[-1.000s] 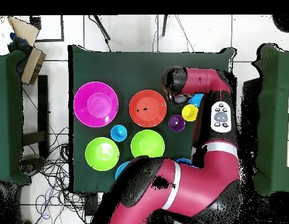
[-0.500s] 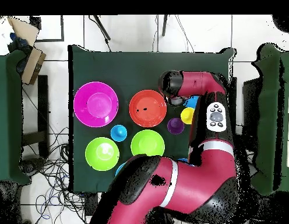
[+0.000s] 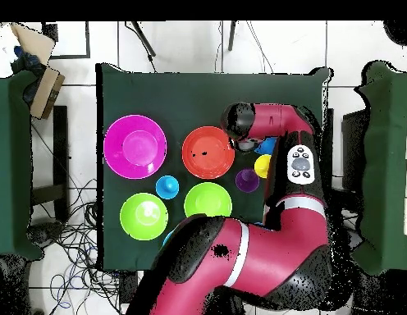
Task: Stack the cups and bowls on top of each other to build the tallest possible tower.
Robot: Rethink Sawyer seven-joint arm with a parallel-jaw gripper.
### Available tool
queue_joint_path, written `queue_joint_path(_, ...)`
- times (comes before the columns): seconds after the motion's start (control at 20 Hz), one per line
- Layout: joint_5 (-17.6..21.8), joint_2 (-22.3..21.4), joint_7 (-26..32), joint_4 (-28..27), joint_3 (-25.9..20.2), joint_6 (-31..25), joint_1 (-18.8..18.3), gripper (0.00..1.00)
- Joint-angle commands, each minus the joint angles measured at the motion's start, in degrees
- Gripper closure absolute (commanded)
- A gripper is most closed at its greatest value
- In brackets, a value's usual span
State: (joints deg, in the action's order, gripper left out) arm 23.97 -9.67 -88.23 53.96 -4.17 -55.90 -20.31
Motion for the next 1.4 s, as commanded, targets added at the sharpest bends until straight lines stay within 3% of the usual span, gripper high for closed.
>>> queue_joint_path(0.05, 1.1, 2.3, 1.2, 4.7, -5.4, 6.5, 3.6, 0.0)
queue_joint_path(0.45, 0.5, 1.6, -0.7, 6.0, -5.2, 7.1, 5.6, 0.0)
queue_joint_path(0.75, -0.6, -3.4, -1.0, 11.7, -4.6, 7.9, 5.4, 0.0)
queue_joint_path(0.85, -0.8, -6.4, -0.4, 15.3, -4.3, 8.9, 4.1, 0.0)
queue_joint_path(0.9, -1.0, -9.3, 2.2, 17.6, -4.1, 8.7, 1.5, 0.0)
queue_joint_path(1.0, -0.9, -10.7, 2.0, 19.6, -4.1, 9.6, 1.2, 0.0)
queue_joint_path(1.05, -1.0, -12.8, 6.9, 19.9, -4.1, 8.8, -3.9, 0.0)
queue_joint_path(1.4, -1.3, -15.9, 6.2, 24.7, -6.0, 11.4, -9.1, 0.0)
